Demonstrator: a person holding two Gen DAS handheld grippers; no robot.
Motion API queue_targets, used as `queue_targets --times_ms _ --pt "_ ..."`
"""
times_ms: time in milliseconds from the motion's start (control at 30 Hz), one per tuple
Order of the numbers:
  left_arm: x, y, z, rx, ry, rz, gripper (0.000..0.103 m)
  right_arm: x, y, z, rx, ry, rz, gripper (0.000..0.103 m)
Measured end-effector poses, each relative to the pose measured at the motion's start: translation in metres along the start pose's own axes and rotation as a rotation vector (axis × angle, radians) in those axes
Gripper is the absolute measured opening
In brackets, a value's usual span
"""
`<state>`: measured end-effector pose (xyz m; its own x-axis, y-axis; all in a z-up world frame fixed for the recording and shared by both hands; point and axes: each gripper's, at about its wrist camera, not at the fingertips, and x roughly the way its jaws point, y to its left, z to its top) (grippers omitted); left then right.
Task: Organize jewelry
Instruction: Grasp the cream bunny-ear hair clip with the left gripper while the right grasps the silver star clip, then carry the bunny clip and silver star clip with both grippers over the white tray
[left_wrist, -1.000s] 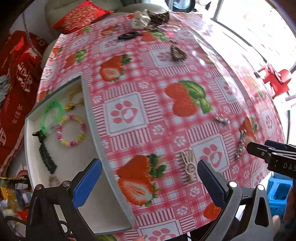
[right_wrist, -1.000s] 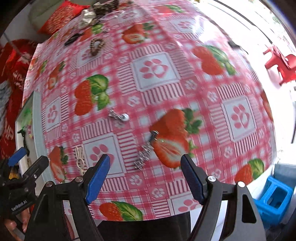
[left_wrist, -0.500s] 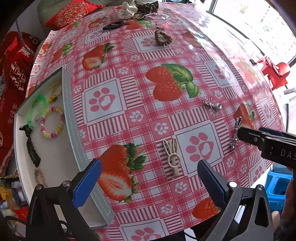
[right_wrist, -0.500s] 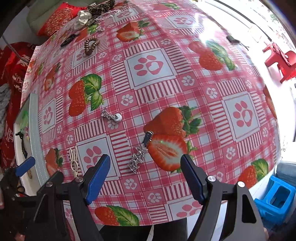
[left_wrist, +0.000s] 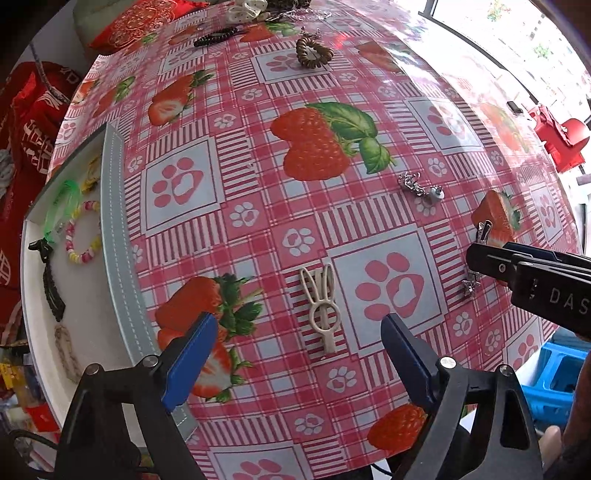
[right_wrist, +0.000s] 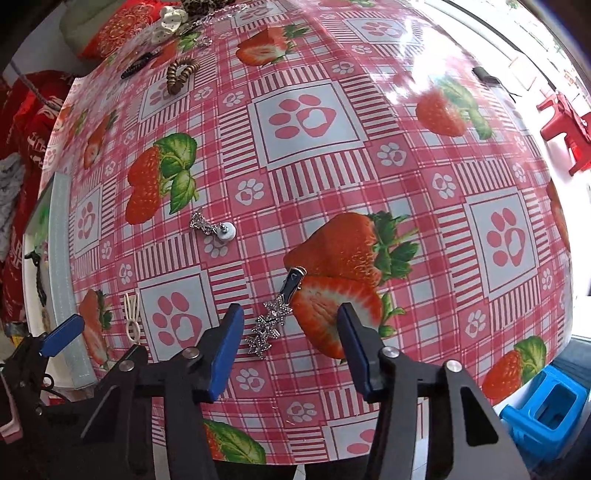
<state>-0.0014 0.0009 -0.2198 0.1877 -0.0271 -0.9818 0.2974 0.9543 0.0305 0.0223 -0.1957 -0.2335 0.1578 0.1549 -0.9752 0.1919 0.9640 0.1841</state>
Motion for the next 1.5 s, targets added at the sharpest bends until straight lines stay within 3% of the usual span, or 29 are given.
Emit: queue_targets --times_ms 67,233,400,433,533,600,667,733,867,1033,1233,1500 --pt "0.004 -0.002 0.001 0.004 0.004 0.004 0.081 0.001 0.001 0.001 -0.013 0.0 -0.004 0.049" --pt "0.015 0.0 0.001 -0.013 0.024 0.008 0.08 0.007 0.014 0.004 -0.063 0.002 -0.04 0.042" --pt "0.016 -0.003 -0.001 -0.012 0.016 0.007 0.075 0.009 0.022 0.001 -0.124 -0.015 -0.111 0.023" --pt "0.016 -0.003 -0.001 -0.014 0.017 0.0 0.073 0.009 0.022 0.001 -0.129 -0.017 -0.11 0.023" --pt "0.015 -0.009 -0.001 -0.007 0.011 -0.016 0.063 0.009 0.02 -0.001 -0.126 -0.021 -0.091 0.023" --pt "0.013 -0.016 -0.002 -0.001 0.004 -0.021 0.046 0.007 0.015 0.0 -0.11 -0.029 -0.054 0.023" --pt "0.012 -0.019 -0.002 -0.001 -0.001 -0.024 0.041 0.004 0.008 0.0 -0.091 -0.035 -0.022 0.023" --pt "0.011 -0.019 0.0 -0.014 -0.006 -0.035 0.026 0.0 0.002 0.001 -0.078 -0.039 0.004 0.023" --pt "0.005 -0.008 0.002 -0.073 -0.015 -0.123 0.026 -0.008 -0.009 0.0 -0.059 -0.042 0.035 0.023" --pt "-0.008 0.008 0.004 -0.112 -0.036 -0.166 0.026 -0.017 -0.013 0.006 -0.054 -0.049 0.059 0.023" --pt "-0.034 0.02 0.001 -0.117 -0.072 -0.174 0.026 -0.033 -0.014 -0.003 -0.063 -0.056 0.091 0.023" --pt "-0.06 0.038 -0.005 -0.153 -0.127 -0.153 0.026 -0.046 0.013 0.005 -0.116 -0.072 0.136 0.023"
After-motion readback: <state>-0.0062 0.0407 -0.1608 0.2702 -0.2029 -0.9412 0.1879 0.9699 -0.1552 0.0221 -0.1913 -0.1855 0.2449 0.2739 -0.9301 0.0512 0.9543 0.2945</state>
